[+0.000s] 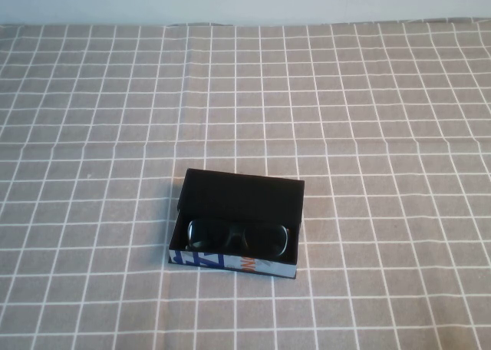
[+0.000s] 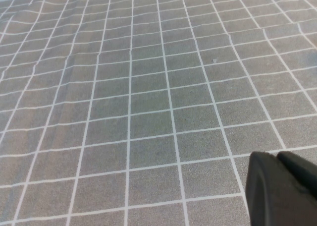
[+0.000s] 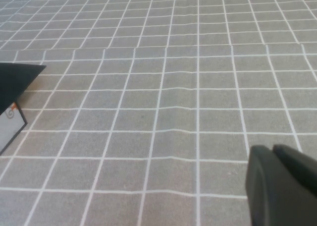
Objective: Take glasses out of glasses case
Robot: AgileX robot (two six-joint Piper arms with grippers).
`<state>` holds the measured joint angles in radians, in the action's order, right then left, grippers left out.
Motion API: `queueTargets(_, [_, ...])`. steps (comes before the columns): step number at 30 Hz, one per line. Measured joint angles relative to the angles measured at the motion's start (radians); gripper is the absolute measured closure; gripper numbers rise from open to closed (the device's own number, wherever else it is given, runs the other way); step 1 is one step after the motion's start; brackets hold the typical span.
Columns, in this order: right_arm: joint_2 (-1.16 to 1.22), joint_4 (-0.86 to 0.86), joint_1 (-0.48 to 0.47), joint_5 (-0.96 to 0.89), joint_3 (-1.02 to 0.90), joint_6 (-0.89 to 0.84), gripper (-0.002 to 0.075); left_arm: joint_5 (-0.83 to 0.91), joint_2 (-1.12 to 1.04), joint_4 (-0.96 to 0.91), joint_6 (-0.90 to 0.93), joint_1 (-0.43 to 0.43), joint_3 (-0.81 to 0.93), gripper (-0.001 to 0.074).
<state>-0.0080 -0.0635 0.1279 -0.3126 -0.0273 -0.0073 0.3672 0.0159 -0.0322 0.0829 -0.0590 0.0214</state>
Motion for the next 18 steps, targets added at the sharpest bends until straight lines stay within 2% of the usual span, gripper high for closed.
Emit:
queueTargets(7, [0.0,-0.064,0.0,0.009,0.0,0.0,0.0743,0.0,0.0,0.0,0.0,0.0,0.0,0.0739])
queueTargets(18, [0.0,-0.582,0.0,0.225,0.0,0.0,0.0743,0.0,0.0,0.0,0.0,0.0,0.0,0.0739])
